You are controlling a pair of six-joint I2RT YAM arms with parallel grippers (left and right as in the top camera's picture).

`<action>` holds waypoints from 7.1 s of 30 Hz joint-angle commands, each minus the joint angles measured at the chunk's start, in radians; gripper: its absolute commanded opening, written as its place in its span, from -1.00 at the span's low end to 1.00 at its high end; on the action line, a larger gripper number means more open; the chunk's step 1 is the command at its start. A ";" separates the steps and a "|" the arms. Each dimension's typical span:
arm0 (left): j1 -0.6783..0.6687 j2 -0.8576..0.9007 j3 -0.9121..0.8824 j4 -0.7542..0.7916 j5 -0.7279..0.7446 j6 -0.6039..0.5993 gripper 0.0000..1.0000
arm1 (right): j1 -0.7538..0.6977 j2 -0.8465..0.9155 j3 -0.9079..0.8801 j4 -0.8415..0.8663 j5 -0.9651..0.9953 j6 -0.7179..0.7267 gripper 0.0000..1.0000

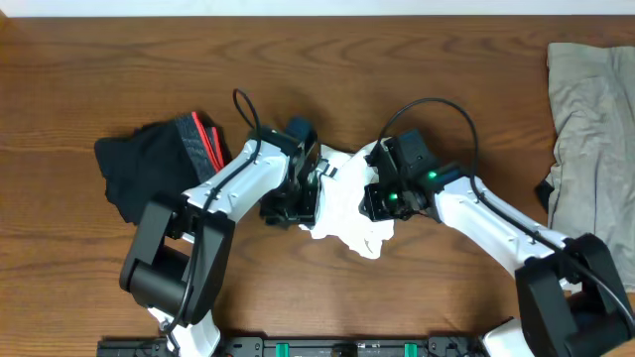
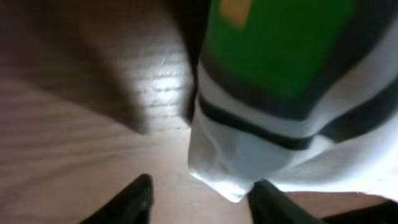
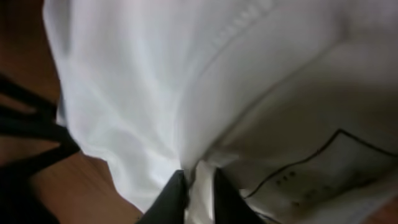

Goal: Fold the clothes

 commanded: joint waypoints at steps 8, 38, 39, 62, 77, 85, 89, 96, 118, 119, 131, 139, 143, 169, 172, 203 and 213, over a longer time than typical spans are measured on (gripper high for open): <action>0.000 0.009 -0.007 -0.004 0.009 -0.002 -0.14 | -0.076 -0.006 -0.004 0.018 0.014 -0.011 -0.98; 0.002 -0.048 0.092 0.292 0.009 0.016 0.21 | -0.292 -0.116 -0.004 0.015 -0.184 -0.150 -0.32; 0.002 -0.045 0.090 0.318 0.009 0.016 0.22 | -0.292 -0.113 -0.004 0.027 -0.172 -0.137 -0.34; 0.002 0.035 0.079 0.398 0.008 0.017 0.25 | -0.256 -0.036 -0.002 0.064 -0.130 -0.090 -0.98; 0.002 0.035 0.079 0.394 0.008 0.024 0.26 | -0.366 -0.144 0.012 -0.203 0.039 -0.143 -0.88; 0.002 0.028 0.083 0.459 0.041 0.024 0.45 | -0.370 -0.140 0.012 -0.243 0.105 -0.112 -0.97; 0.001 0.029 0.083 0.525 0.103 0.024 0.54 | -0.371 -0.142 0.012 -0.234 0.095 -0.127 -0.97; -0.002 0.033 0.083 0.628 0.103 0.024 0.67 | -0.373 -0.143 0.012 -0.114 0.012 -0.143 -0.03; -0.076 0.136 0.081 0.629 0.102 0.039 0.37 | -0.413 -0.030 0.011 0.130 0.036 -0.030 -0.98; -0.076 0.137 0.081 0.626 0.102 0.043 0.36 | -0.424 -0.030 0.011 0.146 0.017 -0.031 -0.97; -0.068 0.137 0.081 0.623 0.094 0.047 0.37 | -0.573 -0.030 0.013 -0.092 0.019 -0.063 -0.93; -0.030 0.102 0.097 0.634 0.130 0.046 0.57 | -0.616 -0.033 0.013 -0.194 -0.098 -0.227 -0.34; -0.020 0.060 0.131 0.637 0.149 0.047 0.69 | -0.615 -0.059 0.013 -0.195 -0.283 -0.298 -0.30; -0.120 0.129 0.125 0.479 0.219 0.024 0.85 | -0.529 -0.102 -0.061 -0.094 -0.109 -0.171 -0.79; -0.135 0.152 0.124 0.484 0.219 -0.008 0.85 | -0.492 -0.101 -0.112 -0.009 -0.127 -0.175 -0.97; -0.228 0.131 0.124 0.576 0.324 -0.039 -0.88 | -0.480 -0.114 -0.243 0.072 0.055 -0.025 -0.98; 0.020 -0.198 0.126 0.320 0.157 0.131 -0.88 | -0.536 -0.383 -0.216 0.104 -0.202 -0.045 -0.94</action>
